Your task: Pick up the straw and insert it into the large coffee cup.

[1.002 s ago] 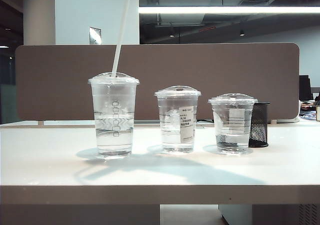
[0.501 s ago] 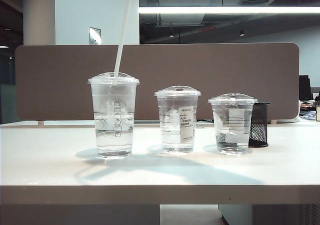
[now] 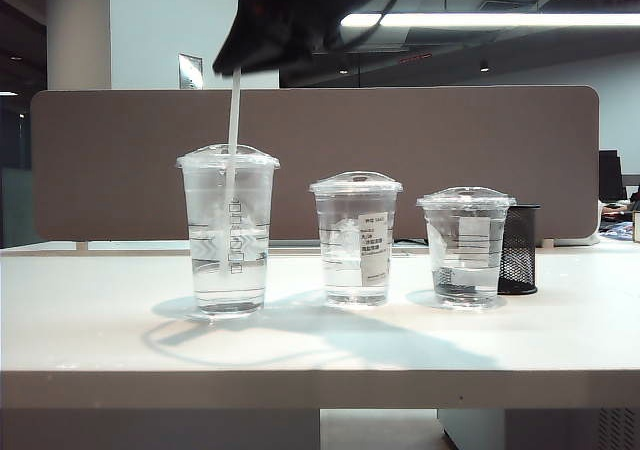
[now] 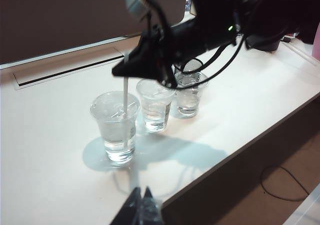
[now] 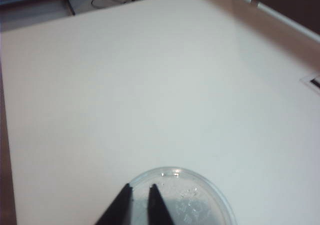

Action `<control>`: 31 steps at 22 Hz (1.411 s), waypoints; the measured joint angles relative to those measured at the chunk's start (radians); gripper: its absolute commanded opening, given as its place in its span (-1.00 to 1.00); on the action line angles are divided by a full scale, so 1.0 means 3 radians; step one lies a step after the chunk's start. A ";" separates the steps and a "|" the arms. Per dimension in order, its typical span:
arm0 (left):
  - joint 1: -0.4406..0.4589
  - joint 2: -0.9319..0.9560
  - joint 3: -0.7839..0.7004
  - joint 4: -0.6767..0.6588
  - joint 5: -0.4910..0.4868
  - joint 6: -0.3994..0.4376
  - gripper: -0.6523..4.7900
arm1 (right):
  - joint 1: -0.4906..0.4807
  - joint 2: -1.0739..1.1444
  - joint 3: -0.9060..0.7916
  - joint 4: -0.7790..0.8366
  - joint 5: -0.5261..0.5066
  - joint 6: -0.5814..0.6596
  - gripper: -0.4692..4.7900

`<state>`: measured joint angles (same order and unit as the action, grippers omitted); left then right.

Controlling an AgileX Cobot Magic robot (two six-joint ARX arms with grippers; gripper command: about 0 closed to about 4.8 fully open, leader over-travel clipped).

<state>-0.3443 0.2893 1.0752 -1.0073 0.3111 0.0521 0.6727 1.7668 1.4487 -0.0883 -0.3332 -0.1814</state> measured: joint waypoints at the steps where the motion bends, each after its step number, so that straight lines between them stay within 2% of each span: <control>1: 0.0000 0.0000 0.0000 0.0000 0.0000 0.0000 -0.77 | 0.0000 0.0024 -0.0005 -0.0001 0.0003 -0.0005 0.12; 2: -0.0001 0.0000 0.0000 0.0000 0.0000 0.0000 -0.77 | 0.0001 0.0036 -0.0008 -0.0010 0.0001 -0.0004 0.33; 5: 0.0000 0.0000 0.0000 0.0000 0.0000 0.0000 -0.77 | 0.0013 0.0037 -0.0006 0.0022 0.0001 0.0000 0.68; 13: 0.0000 0.0000 0.0000 0.0000 0.0000 0.0000 -0.77 | 0.0017 -0.0374 -0.0006 0.0118 0.0005 -0.0001 0.70; 15: 0.0000 0.0000 0.0000 0.0000 0.0000 0.0000 -0.77 | 0.0014 -0.0682 0.0000 0.0165 0.0132 -0.0005 0.69; 16: 0.0000 0.0000 0.0000 0.0000 0.0000 0.0000 -0.77 | -0.0020 -0.0889 0.0004 0.0203 0.0267 -0.0061 0.56; 18: 0.0000 0.0000 0.0000 0.0000 0.0000 0.0000 -0.77 | -0.0217 -0.1133 0.0018 0.0148 0.0530 -0.0258 0.47; 19: 0.0000 0.0000 0.0000 0.0000 0.0000 0.0000 -0.77 | -0.0443 -0.1200 0.0025 0.0031 0.0649 -0.0305 0.42; 22: -0.0001 -0.0001 0.0000 0.0000 0.0000 0.0000 -0.77 | -0.0874 -0.1216 0.0015 -0.0379 0.0735 -0.0313 0.40; 23: 0.0000 0.0003 0.0000 0.0000 0.0001 0.0000 -0.77 | -0.1111 -0.1203 -0.0004 -0.0692 0.0752 -0.0319 0.40; 28: 0.0000 0.0001 0.0000 0.0000 0.0000 0.0000 -0.77 | -0.1461 -0.1161 -0.0011 -0.1119 0.0748 -0.0320 0.31; 29: 0.0000 0.0000 0.0000 0.0000 0.0000 0.0000 -0.77 | -0.1509 -0.1148 -0.0015 -0.1161 0.0748 -0.0320 0.20; 31: 0.0000 0.0001 0.0000 0.0000 0.0000 0.0000 -0.77 | -0.1600 -0.1116 -0.0056 -0.1146 0.0716 -0.0318 -0.38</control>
<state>-0.3443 0.2897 1.0752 -1.0073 0.3111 0.0521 0.1928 1.4319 1.4319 -0.4320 -0.1184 -0.2768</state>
